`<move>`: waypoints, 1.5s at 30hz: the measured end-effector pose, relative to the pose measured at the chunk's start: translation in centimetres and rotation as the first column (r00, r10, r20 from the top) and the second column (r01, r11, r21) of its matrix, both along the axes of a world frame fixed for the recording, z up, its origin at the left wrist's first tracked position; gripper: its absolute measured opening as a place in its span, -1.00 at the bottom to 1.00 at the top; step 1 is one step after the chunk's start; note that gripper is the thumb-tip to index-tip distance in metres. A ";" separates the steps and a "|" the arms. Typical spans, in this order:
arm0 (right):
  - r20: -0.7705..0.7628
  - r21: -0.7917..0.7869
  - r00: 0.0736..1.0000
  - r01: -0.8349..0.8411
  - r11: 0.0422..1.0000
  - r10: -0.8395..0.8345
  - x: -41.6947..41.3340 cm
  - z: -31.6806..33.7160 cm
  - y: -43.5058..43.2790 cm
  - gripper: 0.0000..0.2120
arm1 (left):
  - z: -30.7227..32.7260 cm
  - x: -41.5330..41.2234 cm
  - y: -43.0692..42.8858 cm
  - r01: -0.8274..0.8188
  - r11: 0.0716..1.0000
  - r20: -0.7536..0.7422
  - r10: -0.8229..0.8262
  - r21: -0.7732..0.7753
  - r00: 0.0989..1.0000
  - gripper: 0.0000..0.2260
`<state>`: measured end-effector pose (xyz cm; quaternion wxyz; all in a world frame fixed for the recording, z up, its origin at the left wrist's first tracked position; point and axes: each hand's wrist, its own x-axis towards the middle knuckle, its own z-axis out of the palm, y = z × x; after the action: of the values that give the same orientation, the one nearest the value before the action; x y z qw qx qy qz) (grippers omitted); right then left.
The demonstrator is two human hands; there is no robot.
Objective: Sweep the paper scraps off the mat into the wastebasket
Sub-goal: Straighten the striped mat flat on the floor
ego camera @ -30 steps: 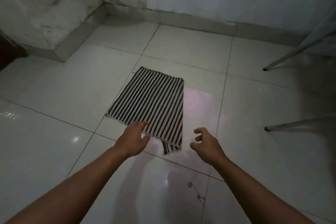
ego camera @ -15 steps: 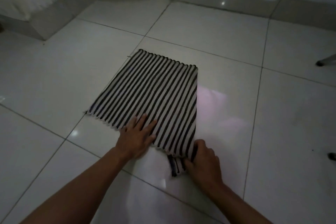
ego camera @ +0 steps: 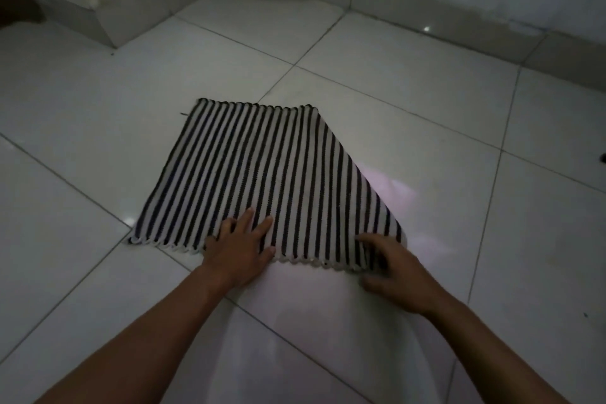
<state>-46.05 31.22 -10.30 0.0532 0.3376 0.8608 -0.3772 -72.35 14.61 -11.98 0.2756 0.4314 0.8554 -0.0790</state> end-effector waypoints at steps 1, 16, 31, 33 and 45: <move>-0.097 -0.119 0.985 0.133 0.984 -0.145 -0.2 0.2 0.2 -0.57 | 0.0 0.0 0.2 -0.004 1.000 0.002 0.004 0.007 1.000 -0.37; 0.301 -0.894 0.719 0.441 0.076 -0.627 -7.5 2.9 6.5 -0.61 | -2.7 4.2 1.8 0.134 0.955 -0.022 -0.133 0.265 0.991 -0.29; -0.118 -0.021 0.574 0.814 0.580 -0.810 -5.8 -0.4 9.2 -0.59 | -3.4 4.5 3.8 0.163 0.788 -0.143 -0.095 0.594 0.985 -0.63; -0.116 0.085 0.679 0.734 0.674 -0.725 -6.4 -0.7 11.0 -0.45 | -3.2 4.3 5.0 0.174 0.866 -0.092 -0.148 0.469 0.985 -0.51; 0.158 0.556 0.975 0.045 0.830 -0.158 -9.8 -4.7 11.4 -0.42 | -2.1 6.4 7.2 -0.033 0.933 0.000 0.035 0.357 0.999 -0.39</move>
<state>-55.85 42.57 -15.01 0.0190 0.4198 0.9038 -0.0813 -65.96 21.81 -14.11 0.1913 0.4591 0.8637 0.0811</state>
